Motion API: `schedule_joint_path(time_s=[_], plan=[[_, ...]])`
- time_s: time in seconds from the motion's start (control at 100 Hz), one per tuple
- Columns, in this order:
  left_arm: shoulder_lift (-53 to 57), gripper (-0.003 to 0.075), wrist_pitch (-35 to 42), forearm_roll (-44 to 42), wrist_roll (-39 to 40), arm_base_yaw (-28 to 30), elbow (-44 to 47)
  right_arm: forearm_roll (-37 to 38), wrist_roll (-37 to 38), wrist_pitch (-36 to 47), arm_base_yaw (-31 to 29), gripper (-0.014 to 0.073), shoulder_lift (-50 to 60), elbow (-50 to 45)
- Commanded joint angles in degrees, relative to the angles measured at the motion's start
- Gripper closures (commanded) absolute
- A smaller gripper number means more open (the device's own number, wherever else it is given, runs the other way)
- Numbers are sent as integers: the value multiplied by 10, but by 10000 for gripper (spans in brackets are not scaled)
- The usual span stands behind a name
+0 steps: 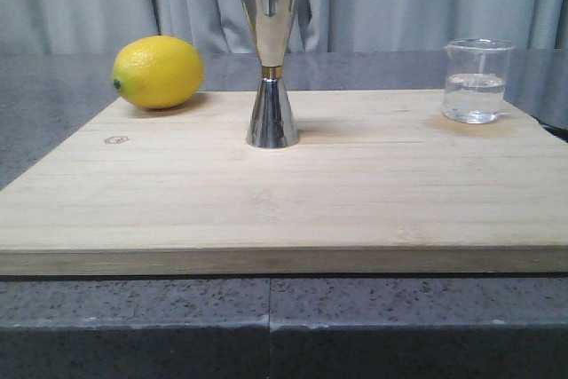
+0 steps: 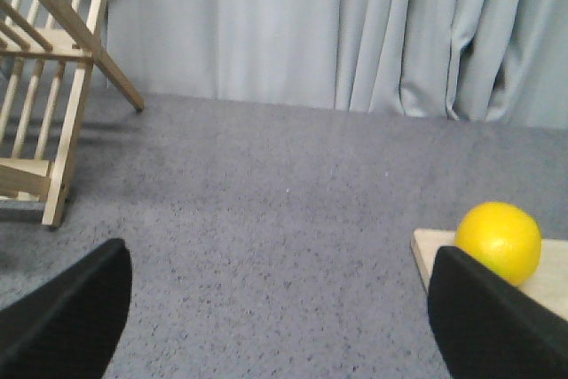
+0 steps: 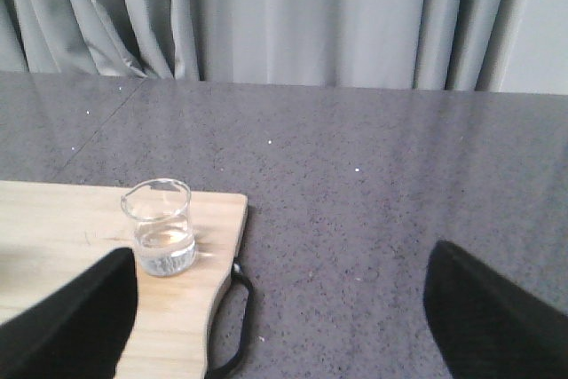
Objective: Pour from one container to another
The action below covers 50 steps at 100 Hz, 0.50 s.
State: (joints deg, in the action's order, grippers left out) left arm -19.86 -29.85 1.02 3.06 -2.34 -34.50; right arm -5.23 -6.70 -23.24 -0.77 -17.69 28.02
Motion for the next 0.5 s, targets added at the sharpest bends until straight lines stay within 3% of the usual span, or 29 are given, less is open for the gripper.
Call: schedule_joint_path(time_s=[0.0,0.25,0.49], plan=[[-47,92,-31,11,-31,2,-62,0,-3,5,-5,-2,-26,42],[-184,92,-217,117,-180,2,-170,0,-3,-56,-5,-2,-87,90],[-292,92,-221,285,-346,2,-189,0,-3,-63,-5,-2,-127,98]])
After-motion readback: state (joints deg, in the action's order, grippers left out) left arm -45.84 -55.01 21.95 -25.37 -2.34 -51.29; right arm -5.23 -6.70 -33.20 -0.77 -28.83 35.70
